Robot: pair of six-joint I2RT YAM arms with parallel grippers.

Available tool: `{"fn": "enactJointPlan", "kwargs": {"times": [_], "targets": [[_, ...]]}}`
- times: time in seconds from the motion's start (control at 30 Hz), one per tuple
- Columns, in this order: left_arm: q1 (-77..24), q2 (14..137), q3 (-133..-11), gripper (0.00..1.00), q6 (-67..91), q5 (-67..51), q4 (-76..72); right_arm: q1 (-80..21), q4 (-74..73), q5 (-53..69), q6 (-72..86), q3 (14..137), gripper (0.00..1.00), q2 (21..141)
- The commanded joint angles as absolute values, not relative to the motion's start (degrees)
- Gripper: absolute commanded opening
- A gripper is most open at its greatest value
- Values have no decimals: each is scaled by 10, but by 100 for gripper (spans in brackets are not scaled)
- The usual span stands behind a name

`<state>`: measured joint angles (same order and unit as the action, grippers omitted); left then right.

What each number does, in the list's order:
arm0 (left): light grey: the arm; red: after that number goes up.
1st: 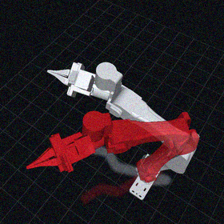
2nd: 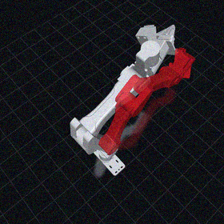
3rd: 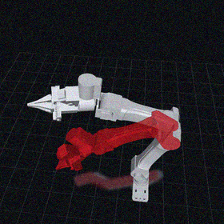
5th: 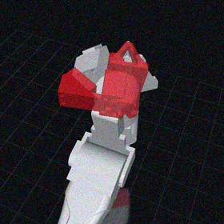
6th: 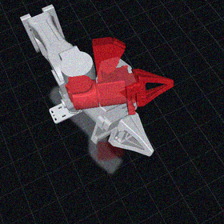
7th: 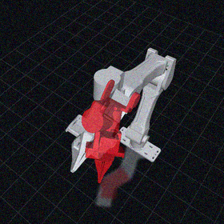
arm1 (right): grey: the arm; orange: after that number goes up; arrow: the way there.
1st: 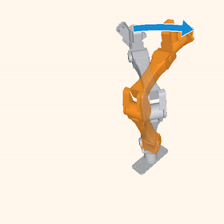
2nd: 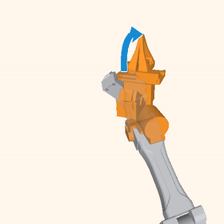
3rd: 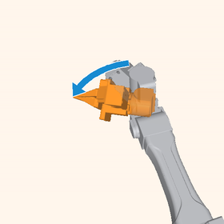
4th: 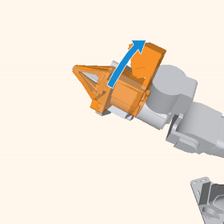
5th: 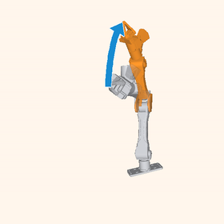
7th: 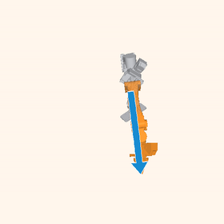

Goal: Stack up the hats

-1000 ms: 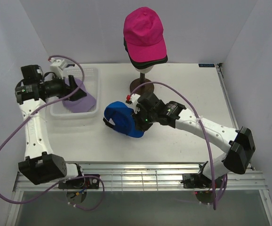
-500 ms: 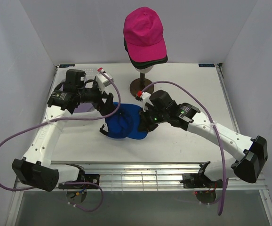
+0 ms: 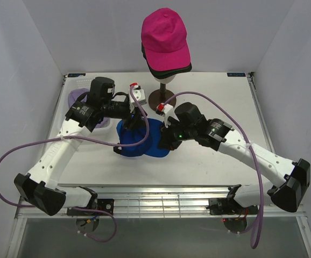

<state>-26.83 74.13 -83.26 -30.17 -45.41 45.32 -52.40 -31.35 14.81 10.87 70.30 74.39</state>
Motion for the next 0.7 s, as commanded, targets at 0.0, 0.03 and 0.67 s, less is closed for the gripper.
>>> {"fn": "enactJointPlan", "kwargs": {"times": [0.0,0.03,0.67], "targets": [[-269,737,-828,51,-312,-515,464,-521,-285,142,79,730,8,717],[-269,737,-829,50,-312,-517,465,-520,-283,142,71,731,8,718],[-270,729,-830,0,-204,-478,406,-469,-157,192,16,689,89,616]]}}
